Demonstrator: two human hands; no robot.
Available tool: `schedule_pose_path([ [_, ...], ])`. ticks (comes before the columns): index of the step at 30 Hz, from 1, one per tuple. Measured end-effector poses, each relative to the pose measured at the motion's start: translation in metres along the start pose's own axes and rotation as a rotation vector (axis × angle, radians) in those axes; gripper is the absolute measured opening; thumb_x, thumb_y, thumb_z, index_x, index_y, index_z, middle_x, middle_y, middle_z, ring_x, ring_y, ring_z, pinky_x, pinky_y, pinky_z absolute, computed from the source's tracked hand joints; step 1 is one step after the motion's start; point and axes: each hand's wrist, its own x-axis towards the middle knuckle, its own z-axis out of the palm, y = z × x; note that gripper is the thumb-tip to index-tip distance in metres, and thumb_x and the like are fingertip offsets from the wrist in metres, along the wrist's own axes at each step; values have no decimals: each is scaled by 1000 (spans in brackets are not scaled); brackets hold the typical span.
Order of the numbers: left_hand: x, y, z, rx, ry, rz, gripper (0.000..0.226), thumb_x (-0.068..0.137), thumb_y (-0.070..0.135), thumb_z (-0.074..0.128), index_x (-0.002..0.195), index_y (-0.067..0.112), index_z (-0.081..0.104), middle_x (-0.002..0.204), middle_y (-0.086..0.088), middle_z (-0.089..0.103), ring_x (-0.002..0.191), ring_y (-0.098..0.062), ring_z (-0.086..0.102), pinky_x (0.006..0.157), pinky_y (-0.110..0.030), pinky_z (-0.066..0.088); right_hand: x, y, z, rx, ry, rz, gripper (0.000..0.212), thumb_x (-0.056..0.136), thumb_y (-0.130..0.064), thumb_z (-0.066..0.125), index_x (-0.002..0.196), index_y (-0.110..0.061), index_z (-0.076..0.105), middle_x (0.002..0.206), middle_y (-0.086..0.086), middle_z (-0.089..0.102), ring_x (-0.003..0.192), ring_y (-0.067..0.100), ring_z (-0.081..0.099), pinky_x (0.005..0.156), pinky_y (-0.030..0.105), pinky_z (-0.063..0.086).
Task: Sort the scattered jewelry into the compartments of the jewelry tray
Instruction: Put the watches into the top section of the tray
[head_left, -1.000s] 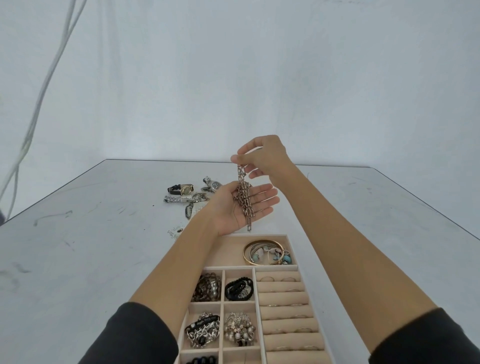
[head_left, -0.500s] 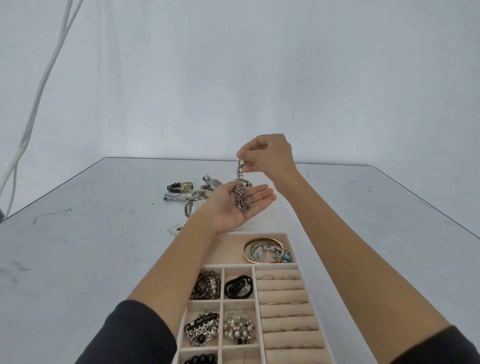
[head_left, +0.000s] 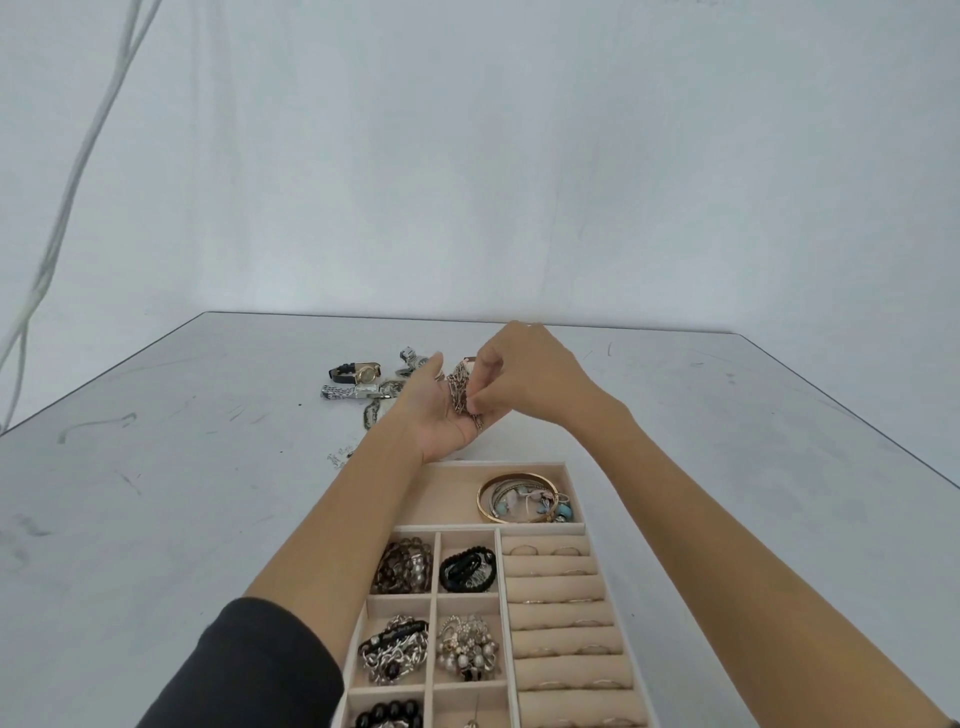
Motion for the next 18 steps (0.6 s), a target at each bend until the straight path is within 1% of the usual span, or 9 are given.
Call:
schedule_pose_path([
  [3, 2, 1, -2, 14, -4, -5, 68, 101, 51, 20, 106, -5, 58, 85, -21, 72, 67, -31, 72, 57, -47, 57, -2, 3, 0, 15, -22, -10, 6, 66, -18, 78, 71, -19, 76, 68, -3, 69, 67, 10, 59, 60, 28, 46],
  [5, 1, 1, -2, 25, 5, 5, 68, 101, 52, 19, 112, -4, 56, 88, -21, 71, 69, -31, 72, 58, -47, 58, -4, 6, -1, 120, 15, -19, 3, 71, -19, 74, 73, -17, 76, 67, -5, 68, 60, 3, 55, 64, 32, 49],
  [7, 1, 1, -1, 9, 6, 15, 72, 100, 53, 18, 110, -7, 57, 90, -24, 70, 71, -33, 72, 66, -49, 58, -8, 9, -4, 262, 94, -13, 7, 77, -22, 70, 76, -17, 75, 72, -8, 70, 57, -3, 53, 64, 28, 47],
  [9, 1, 1, -1, -17, -4, 10, 78, 100, 55, 16, 106, -12, 57, 94, -29, 68, 83, -38, 69, 82, -53, 53, -14, 14, -5, 380, 183, 22, 12, 84, -22, 65, 86, -16, 75, 82, -7, 72, 69, 0, 59, 67, 22, 45],
  [11, 2, 2, -1, -33, 4, 11, 80, 99, 56, 16, 111, -14, 53, 102, -31, 65, 99, -40, 62, 93, -51, 46, -22, 22, -4, 394, 251, 81, 18, 90, -21, 58, 99, -16, 73, 96, -5, 72, 90, 8, 61, 75, 18, 43],
  [12, 2, 3, -2, -38, 7, 11, 81, 99, 56, 16, 116, -14, 51, 105, -31, 64, 107, -40, 59, 95, -50, 43, -26, 28, -2, 367, 259, 107, 21, 92, -20, 54, 105, -16, 71, 105, -4, 70, 99, 10, 60, 80, 19, 42],
  [13, 2, 3, -2, -36, 5, 11, 80, 99, 57, 16, 121, -13, 49, 110, -31, 62, 115, -40, 55, 97, -49, 41, -30, 34, 0, 338, 237, 133, 25, 95, -20, 50, 111, -17, 69, 114, -3, 68, 109, 11, 58, 86, 21, 41],
  [15, -1, 4, -1, -42, 8, 8, 79, 99, 56, 17, 125, -13, 47, 116, -30, 59, 125, -39, 49, 99, -49, 39, -38, 51, 6, 281, 125, 184, 32, 99, -21, 42, 126, -21, 60, 132, -3, 57, 124, 14, 49, 95, 23, 34],
  [18, -10, 2, 2, -67, 0, 11, 76, 100, 53, 18, 124, -13, 48, 122, -28, 57, 123, -40, 49, 101, -49, 37, -53, 79, 15, 125, -35, 236, 39, 103, -25, 33, 140, -27, 44, 145, 1, 46, 134, 19, 39, 107, 30, 28],
])
